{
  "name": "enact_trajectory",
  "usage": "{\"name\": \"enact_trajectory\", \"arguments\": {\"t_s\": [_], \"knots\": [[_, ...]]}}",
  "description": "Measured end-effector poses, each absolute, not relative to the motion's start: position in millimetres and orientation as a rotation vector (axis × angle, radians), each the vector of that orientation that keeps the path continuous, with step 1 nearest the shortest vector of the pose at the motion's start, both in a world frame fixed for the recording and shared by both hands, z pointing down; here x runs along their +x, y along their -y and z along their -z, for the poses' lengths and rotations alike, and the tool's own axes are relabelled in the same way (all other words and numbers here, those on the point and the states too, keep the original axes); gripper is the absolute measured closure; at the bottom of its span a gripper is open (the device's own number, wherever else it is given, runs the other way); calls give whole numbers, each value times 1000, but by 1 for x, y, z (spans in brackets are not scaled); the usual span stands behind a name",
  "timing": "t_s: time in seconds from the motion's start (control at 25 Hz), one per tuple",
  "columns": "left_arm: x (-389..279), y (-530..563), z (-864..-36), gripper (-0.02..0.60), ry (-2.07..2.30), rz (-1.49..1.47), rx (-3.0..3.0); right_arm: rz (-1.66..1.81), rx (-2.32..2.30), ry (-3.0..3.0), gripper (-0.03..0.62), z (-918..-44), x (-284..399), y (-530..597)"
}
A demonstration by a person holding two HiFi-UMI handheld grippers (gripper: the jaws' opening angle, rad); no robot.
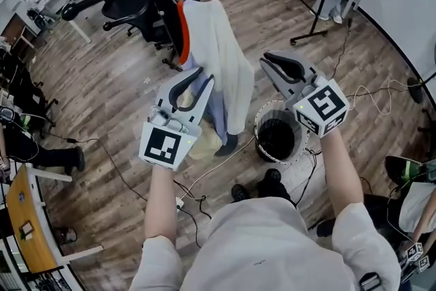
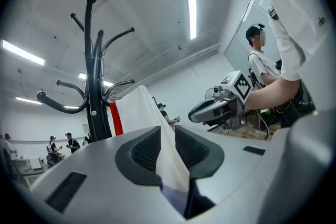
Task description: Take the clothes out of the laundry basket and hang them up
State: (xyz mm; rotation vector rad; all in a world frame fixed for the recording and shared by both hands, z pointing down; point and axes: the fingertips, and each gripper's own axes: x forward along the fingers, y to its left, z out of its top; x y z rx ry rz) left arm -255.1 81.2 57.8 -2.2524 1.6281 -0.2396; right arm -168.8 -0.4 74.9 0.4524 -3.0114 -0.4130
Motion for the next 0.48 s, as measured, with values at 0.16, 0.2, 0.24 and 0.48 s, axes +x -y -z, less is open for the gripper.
{"name": "enact_trajectory", "arguments": {"t_s": [0.16, 0.2, 0.24, 0.48], "knots": [[-238, -80, -67, 499, -1615, 200, -2303, 367, 468, 3015, 548, -86, -159, -7], [-234, -79, -70, 499, -1614, 191, -2318, 353, 472, 3016, 550, -89, -157, -8], [-230, -79, -74, 500, -1615, 182, -2334, 339, 473, 3018, 551, -92, -155, -10], [-207, -74, -97, 515, -1607, 138, -2402, 256, 497, 3032, 554, -113, -140, -18]]}}
